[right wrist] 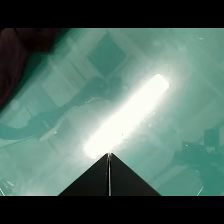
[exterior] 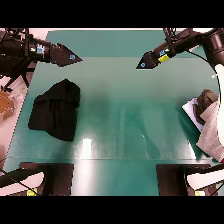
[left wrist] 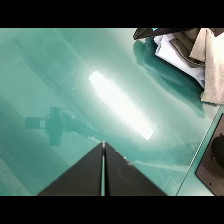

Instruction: Fold the shirts.

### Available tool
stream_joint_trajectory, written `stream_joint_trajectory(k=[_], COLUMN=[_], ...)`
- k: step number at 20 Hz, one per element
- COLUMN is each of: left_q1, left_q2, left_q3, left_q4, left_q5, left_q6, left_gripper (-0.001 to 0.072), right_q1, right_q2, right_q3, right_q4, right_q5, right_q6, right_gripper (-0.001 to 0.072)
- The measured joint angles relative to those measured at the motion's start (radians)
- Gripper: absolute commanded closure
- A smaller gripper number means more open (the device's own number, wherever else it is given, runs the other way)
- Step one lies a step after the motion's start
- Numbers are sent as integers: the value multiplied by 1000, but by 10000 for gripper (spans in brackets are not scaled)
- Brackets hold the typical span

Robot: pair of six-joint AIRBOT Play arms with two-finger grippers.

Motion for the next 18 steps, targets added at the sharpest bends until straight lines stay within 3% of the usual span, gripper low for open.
stream_joint_trajectory(k=[9,18], left_q1=[0,0], left_q2=[0,0], left_q3=[0,0], left_q4=[0,-39], left_q5=[0,21], left_q6=[0,0], left_gripper=[682,681], right_q1=[0,0], right_q2=[0,0], right_q3=[0,0], right_q4=[0,0], right_q5=[-15,-168], right_q6=[0,0], right_gripper=[690,690])
